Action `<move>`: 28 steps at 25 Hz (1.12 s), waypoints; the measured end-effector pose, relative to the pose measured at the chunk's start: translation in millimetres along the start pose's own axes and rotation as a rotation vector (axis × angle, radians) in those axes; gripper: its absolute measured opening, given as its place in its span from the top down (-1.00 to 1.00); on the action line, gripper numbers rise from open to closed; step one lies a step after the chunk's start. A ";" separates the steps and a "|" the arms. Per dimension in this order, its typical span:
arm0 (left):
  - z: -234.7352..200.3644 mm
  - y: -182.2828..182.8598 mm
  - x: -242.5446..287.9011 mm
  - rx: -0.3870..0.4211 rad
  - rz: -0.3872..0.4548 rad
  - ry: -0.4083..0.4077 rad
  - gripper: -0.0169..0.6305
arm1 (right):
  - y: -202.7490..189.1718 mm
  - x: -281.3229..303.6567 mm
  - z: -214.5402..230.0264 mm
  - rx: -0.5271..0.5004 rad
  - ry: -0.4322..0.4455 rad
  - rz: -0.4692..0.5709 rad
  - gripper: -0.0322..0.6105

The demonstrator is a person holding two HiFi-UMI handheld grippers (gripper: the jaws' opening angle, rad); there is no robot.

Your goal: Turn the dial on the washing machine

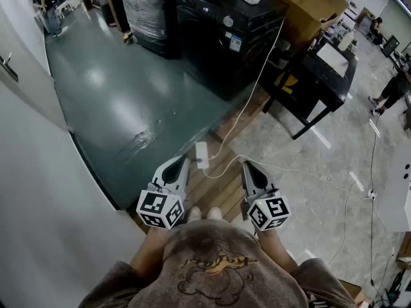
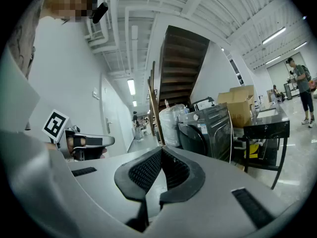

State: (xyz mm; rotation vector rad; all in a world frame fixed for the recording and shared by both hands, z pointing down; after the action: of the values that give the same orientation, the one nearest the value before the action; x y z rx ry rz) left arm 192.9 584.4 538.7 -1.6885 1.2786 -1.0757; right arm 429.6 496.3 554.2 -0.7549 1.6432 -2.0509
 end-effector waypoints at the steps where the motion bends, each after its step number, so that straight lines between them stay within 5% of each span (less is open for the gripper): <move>1: -2.4 0.8 2.1 0.003 0.000 0.000 0.95 | 0.0 3.2 -0.8 0.001 0.001 0.002 0.90; 19: -53.9 5.7 16.7 0.034 -0.030 -0.087 0.96 | -5.2 41.0 -26.8 0.015 -0.081 0.017 0.90; 28: -81.9 17.8 64.2 0.020 -0.040 -0.102 0.96 | 1.8 88.4 -7.9 0.015 -0.101 0.009 0.90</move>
State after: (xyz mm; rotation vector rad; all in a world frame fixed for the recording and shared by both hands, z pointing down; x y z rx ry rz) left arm 120.4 512.0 564.2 -1.7385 1.1705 -1.0083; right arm 356.3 447.5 565.2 -0.8303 1.5717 -1.9830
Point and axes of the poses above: the fingertips, and each gripper's own axes: x forward along the fingers, z to its right, y out of its top, the point moved 8 cm from there along -x, backward along the fingers, and after that the axes turned 4 degrees about -x, right-handed, at the moved point
